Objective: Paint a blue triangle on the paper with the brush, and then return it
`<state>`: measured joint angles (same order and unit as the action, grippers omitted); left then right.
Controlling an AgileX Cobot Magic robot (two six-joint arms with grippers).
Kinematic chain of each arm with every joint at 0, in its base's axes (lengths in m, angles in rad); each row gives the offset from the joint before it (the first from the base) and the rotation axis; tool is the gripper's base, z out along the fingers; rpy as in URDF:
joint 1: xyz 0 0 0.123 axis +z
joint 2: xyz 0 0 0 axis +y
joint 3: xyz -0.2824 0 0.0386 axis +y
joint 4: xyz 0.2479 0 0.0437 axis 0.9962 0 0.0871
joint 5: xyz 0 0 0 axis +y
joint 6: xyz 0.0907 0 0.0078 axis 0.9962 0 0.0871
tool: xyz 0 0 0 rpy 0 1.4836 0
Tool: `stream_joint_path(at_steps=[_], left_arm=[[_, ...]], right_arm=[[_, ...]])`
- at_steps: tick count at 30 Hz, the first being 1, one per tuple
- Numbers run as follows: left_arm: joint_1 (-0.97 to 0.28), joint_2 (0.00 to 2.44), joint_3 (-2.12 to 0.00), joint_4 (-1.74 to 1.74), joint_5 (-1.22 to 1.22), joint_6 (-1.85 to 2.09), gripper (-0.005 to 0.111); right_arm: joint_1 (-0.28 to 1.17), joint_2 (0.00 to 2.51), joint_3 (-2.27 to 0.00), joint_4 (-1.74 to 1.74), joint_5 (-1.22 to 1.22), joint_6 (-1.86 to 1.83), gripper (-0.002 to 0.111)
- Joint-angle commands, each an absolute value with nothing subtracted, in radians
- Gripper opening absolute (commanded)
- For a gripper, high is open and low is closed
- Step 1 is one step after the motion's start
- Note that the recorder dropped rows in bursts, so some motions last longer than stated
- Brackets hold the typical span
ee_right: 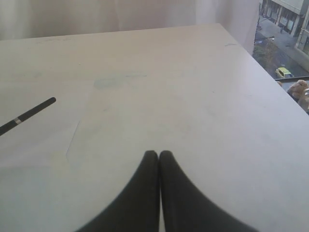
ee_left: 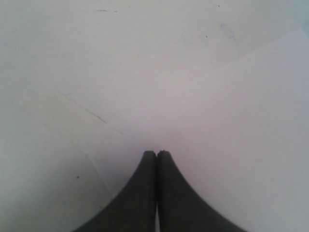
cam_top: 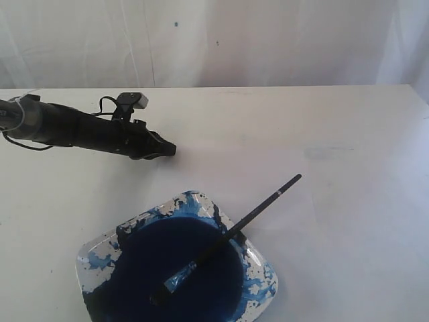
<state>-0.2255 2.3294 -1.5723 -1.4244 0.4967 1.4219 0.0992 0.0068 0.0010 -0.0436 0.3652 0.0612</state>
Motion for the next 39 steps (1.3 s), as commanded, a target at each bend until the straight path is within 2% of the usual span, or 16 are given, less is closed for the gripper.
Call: stream_joint_path(at_steps=[1,30,39], left_arm=[[-0.229,2.33,-1.577,-1.435,0.509,1.416,0.0],[-0.229,2.33,-1.577,-1.435,0.507,1.416,0.0],[-0.229,2.33,-1.577,-1.435,0.507,1.416,0.0]], right_arm=[[0.101,0.0,0.0,-0.048,0.351,0.061,0.0],[0.101,0.0,0.0,-0.056,0.347,0.044,0.0],[0.101,0.0,0.0,0.14,0.018,0.03,0.0]])
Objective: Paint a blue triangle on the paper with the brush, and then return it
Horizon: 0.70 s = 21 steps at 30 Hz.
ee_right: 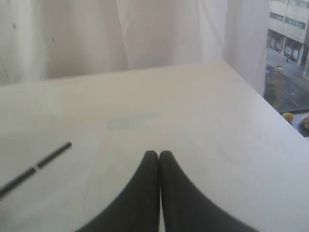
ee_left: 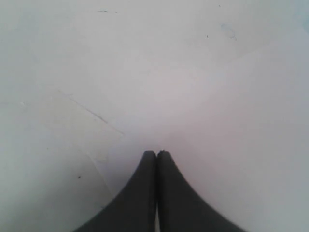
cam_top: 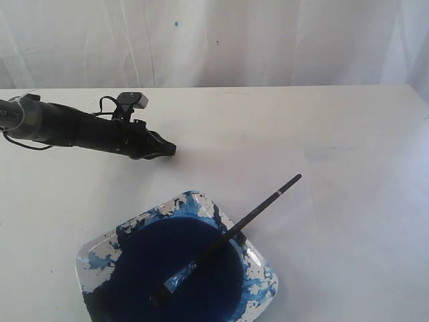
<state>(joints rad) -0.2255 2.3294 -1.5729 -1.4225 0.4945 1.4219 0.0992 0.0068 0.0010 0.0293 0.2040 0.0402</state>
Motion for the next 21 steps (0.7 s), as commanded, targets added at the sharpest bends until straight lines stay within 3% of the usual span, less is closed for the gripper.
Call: stream_joint_path(at_steps=[1,8,12,16,21], left_arm=[[-0.229,2.33,-1.577,-1.435,0.507,1.416,0.0],[-0.229,2.33,-1.577,-1.435,0.507,1.416,0.0],[-0.229,2.33,-1.577,-1.435,0.507,1.416,0.0],[-0.229,2.33,-1.577,-1.435,0.505,1.416,0.0],[-0.229,2.33,-1.577,-1.435,0.505,1.416,0.0]], right_arm=[[0.101,0.0,0.0,0.155,-0.023,0.033,0.0],[0.102,0.0,0.0,0.146,-0.246,0.232,0.0],[0.137,0.016,0.0,-0.372,-0.333,0.58,0.0],[0.151,0.165,-0.026,-0.935,-0.685,0.813,0.0],[0.149,0.466,-0.116,-1.074,-0.691,0.977,0.0]])
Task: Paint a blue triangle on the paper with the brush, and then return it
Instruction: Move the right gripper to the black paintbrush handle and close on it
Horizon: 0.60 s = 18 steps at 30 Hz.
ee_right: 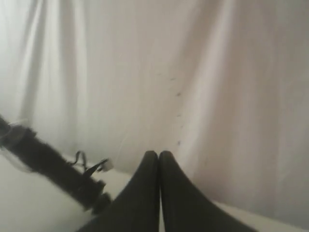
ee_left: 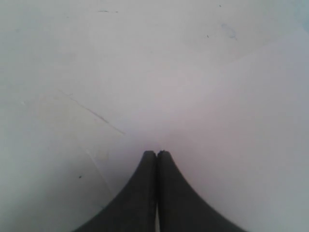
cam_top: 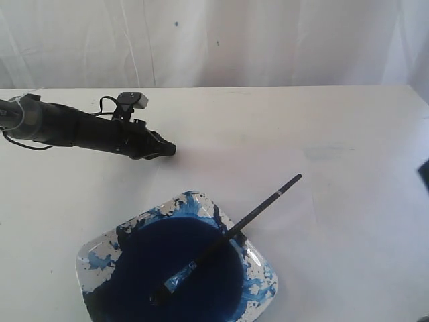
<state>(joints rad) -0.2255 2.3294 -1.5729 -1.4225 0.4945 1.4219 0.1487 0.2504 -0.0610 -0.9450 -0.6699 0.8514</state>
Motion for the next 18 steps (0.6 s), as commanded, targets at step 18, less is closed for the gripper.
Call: stream_joint_path(at_steps=[18], left_arm=[[-0.229,2.33,-1.577,-1.435,0.505,1.416,0.0]], right_arm=[[0.149,1.657,-0.35,-0.717,-0.962,1.068,0.0]])
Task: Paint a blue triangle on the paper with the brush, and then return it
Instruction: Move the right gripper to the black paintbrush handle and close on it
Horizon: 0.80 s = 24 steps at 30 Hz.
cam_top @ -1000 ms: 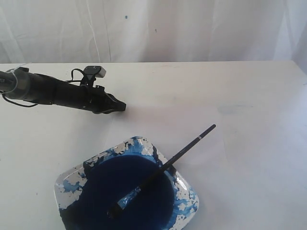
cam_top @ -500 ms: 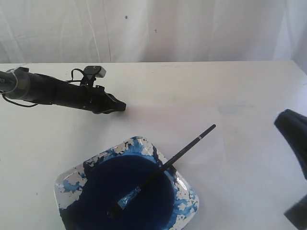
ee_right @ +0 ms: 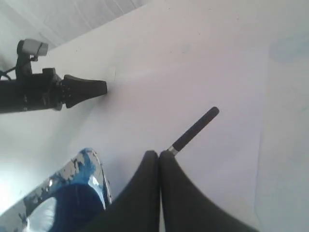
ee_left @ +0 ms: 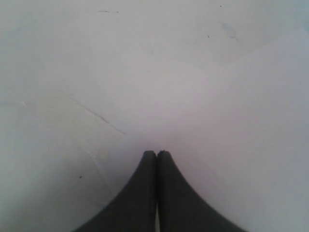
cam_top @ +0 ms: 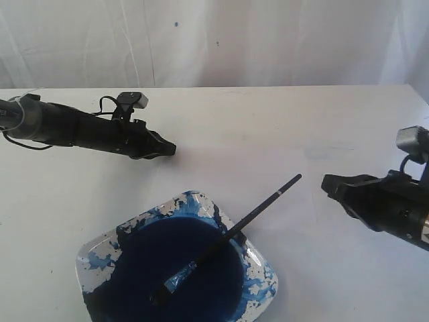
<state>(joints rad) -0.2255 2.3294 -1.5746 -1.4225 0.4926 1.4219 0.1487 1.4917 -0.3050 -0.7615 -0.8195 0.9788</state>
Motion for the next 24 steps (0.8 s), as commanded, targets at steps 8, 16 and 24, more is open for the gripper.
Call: stream_joint_path(at_steps=[8,16,24], left_arm=[[-0.229,2.33,-1.577,-1.435,0.505,1.416,0.0],[-0.229,2.33,-1.577,-1.435,0.503,1.416,0.0],[-0.229,2.33,-1.577,-1.435,0.503,1.416,0.0]], right_arm=[[0.151,1.915,-0.421,-0.766,-1.185,1.223,0.001],[0.151,1.967,-0.469,-0.785,-1.147,1.23,0.082],[0.192,1.967,-0.57,-0.762,-1.016,1.272,0.074]])
